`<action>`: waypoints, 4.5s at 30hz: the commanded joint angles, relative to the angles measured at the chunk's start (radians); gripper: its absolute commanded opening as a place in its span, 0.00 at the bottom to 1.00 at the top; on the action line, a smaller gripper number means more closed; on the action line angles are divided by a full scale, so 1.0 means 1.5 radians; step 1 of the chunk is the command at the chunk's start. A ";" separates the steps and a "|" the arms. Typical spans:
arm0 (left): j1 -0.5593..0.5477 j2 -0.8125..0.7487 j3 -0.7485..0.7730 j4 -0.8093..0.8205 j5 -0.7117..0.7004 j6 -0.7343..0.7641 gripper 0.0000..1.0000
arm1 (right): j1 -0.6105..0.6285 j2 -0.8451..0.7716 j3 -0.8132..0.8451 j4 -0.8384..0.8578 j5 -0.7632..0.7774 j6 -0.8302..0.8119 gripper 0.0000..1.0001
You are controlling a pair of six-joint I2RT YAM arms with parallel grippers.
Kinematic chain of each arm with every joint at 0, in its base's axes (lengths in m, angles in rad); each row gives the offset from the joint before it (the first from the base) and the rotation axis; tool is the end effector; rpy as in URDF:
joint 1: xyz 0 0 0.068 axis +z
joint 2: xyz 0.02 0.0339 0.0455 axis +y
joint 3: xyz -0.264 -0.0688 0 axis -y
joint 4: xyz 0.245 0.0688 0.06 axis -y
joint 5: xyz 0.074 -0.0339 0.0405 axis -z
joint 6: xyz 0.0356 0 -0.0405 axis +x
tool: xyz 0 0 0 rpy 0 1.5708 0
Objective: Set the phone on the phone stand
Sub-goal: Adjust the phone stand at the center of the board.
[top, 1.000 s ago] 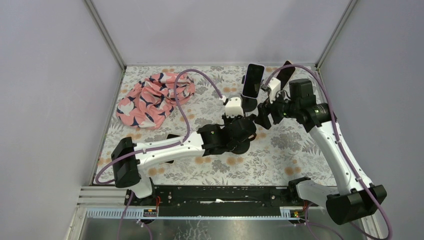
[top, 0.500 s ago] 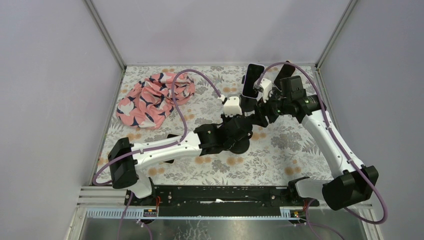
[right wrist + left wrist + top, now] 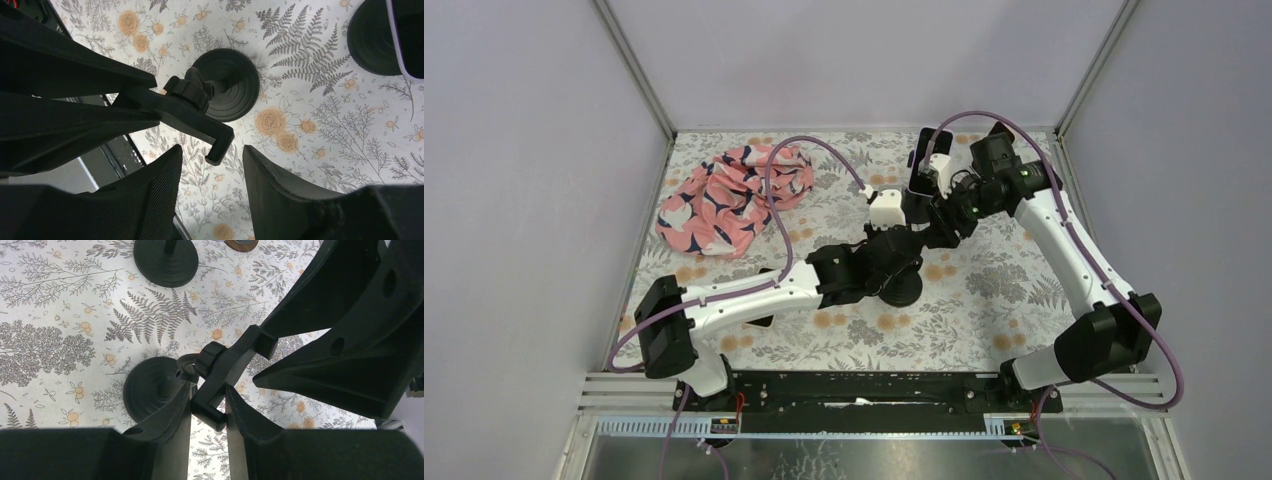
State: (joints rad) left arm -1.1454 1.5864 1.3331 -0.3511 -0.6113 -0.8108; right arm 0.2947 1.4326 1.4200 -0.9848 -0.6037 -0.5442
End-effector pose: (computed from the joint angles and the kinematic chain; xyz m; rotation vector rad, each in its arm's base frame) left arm 0.1677 -0.3206 0.3155 0.0068 2.0990 -0.5362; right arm 0.2672 0.1022 0.3451 -1.1919 2.1258 0.6608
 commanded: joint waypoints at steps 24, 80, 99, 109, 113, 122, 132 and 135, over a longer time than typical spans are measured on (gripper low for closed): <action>0.044 -0.056 -0.067 0.066 0.088 0.096 0.06 | 0.057 0.137 0.159 -0.151 0.039 -0.005 0.07; 0.147 -0.202 -0.173 -0.045 0.157 0.105 0.00 | 0.039 0.111 0.113 -0.074 0.328 0.049 0.00; 0.155 -0.204 -0.155 -0.148 0.174 0.174 0.00 | -0.025 0.115 0.104 -0.038 0.438 0.009 0.00; 0.162 -0.230 -0.167 -0.179 0.162 0.192 0.00 | -0.046 0.121 0.116 -0.038 0.440 0.000 0.00; 0.169 -0.249 -0.178 -0.180 0.171 0.192 0.00 | -0.050 0.122 0.117 -0.036 0.443 -0.003 0.00; 0.186 -0.275 -0.194 -0.161 0.212 0.195 0.00 | -0.054 0.109 0.125 -0.045 0.412 -0.006 0.00; 0.187 -0.255 -0.208 -0.043 0.268 0.193 0.00 | 0.032 0.010 0.041 -0.006 0.220 0.034 0.00; 0.185 -0.244 -0.213 -0.010 0.276 0.206 0.00 | 0.056 -0.011 0.009 0.019 0.165 0.057 0.00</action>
State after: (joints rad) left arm -0.9138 1.2720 1.0519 -0.2096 -0.1268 -0.5949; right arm 0.4122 1.4891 1.4811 -0.9600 -0.5404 -0.3992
